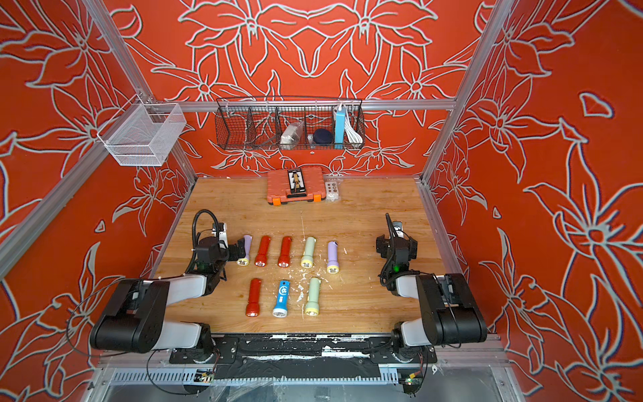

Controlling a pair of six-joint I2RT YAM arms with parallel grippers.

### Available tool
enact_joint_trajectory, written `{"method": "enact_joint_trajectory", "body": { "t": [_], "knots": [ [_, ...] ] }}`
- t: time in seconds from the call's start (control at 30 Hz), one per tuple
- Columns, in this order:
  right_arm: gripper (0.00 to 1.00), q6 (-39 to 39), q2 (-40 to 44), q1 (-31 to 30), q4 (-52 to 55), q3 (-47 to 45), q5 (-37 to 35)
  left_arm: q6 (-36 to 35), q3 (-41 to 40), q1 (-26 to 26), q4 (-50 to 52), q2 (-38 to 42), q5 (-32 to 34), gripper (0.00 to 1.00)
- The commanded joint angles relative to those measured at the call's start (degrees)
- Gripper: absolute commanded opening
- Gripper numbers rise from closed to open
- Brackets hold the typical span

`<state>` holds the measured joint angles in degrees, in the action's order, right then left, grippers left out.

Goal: Close the plug at the bottom of the flashlight
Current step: Reset both arms

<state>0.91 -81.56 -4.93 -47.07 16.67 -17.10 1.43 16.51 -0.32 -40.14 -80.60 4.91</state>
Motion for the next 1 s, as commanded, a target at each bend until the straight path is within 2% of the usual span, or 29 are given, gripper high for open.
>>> {"method": "enact_joint_trajectory", "body": {
  "t": [0.0,0.03,0.07,0.13,0.2,0.27,0.97],
  "knots": [
    [0.98,0.44,0.58,-0.26,-0.16,1.03,-1.35,-0.03,-1.26,0.38,-9.61,-0.42,3.01,0.98],
    [0.98,0.61,0.66,-0.25,0.1,1.13,-1.35,0.02,-1.26,0.4,-10.27,-0.72,3.25,0.98],
    [0.98,0.37,0.44,-0.26,-0.67,0.96,-1.39,0.2,-0.15,0.4,-5.91,0.66,3.08,0.98],
    [0.98,0.54,0.58,-0.26,-0.05,1.11,-1.3,-0.09,-0.37,0.41,-8.43,-0.7,3.05,0.98],
    [0.98,0.49,0.6,-0.26,-0.11,1.09,-1.33,-0.24,1.26,0.4,-3.75,0.39,2.18,0.98],
    [0.98,0.41,0.52,-0.26,-0.26,1.09,-1.34,-0.46,0.94,0.32,-5.89,-0.63,2.12,0.98],
    [0.98,0.5,0.52,-0.26,0.0,1.18,-1.33,-0.4,1.4,0.32,-4.27,-0.09,2.12,0.98]
  ]
}}
